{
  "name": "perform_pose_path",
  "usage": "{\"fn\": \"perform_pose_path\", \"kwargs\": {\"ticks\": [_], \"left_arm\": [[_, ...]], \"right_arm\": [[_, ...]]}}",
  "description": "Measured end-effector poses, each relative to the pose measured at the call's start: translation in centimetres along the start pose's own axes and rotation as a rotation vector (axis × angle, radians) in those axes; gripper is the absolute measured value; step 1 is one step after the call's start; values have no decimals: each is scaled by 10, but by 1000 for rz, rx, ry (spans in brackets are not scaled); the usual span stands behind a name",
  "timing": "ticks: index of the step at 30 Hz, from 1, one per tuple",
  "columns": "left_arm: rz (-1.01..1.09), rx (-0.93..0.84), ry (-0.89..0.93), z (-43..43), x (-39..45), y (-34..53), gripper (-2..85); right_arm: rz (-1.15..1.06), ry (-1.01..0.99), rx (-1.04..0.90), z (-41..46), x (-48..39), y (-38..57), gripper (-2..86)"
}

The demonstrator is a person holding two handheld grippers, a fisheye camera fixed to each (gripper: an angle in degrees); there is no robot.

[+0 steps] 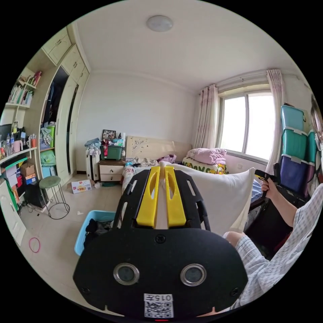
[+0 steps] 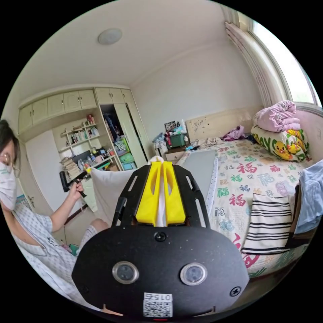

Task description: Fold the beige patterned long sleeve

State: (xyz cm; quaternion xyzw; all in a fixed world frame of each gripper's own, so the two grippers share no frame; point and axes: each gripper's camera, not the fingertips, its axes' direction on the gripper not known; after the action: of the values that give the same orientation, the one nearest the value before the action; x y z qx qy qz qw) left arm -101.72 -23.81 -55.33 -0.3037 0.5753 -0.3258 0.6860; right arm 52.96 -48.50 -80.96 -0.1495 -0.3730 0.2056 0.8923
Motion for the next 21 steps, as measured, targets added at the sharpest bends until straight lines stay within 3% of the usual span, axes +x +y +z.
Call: {"fn": "perform_pose_path", "kwargs": {"ticks": [4, 13, 21], "left_arm": [[-54, -76, -1, 8, -12, 49, 1], [-5, -29, 61, 18, -19, 100, 2], [-76, -127, 130, 165, -57, 114, 3]], "right_arm": [[143, -113, -24, 42, 22, 8, -1], [147, -122, 28, 41, 8, -36, -1], [181, -17, -62, 132, 33, -109, 1]]}}
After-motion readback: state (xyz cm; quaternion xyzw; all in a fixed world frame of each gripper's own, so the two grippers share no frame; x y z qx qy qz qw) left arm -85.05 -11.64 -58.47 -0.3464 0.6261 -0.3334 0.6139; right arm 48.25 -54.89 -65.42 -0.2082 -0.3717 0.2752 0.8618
